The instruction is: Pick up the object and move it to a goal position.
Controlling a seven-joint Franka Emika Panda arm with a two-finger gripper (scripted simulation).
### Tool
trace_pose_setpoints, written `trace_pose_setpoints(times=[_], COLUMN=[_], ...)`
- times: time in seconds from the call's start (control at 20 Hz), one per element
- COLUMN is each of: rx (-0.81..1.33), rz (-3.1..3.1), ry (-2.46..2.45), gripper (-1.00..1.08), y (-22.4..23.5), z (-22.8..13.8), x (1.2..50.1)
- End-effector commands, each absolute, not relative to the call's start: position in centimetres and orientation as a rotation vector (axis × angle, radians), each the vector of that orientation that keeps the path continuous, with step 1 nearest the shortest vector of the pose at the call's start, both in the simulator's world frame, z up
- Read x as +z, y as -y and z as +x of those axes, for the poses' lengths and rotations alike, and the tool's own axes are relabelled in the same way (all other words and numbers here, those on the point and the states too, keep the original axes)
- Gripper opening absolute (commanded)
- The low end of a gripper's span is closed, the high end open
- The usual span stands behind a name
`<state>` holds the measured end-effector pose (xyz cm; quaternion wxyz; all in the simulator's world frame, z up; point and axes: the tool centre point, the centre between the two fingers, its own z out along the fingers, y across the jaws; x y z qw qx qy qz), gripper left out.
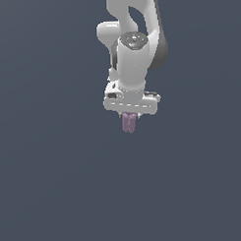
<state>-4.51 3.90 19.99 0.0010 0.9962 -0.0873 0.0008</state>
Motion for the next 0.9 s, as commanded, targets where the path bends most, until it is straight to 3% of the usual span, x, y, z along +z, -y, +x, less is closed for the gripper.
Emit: trace_pose_setpoints(times=[0.0,0.85], rx=[0.002,0.001], rz=[3.127,3.129], ry=[0.274,0.275], gripper=[-1.00,-1.00], y=[-5.7,-16.3], z=[-3.9,0.2], x=[22.3,35.5])
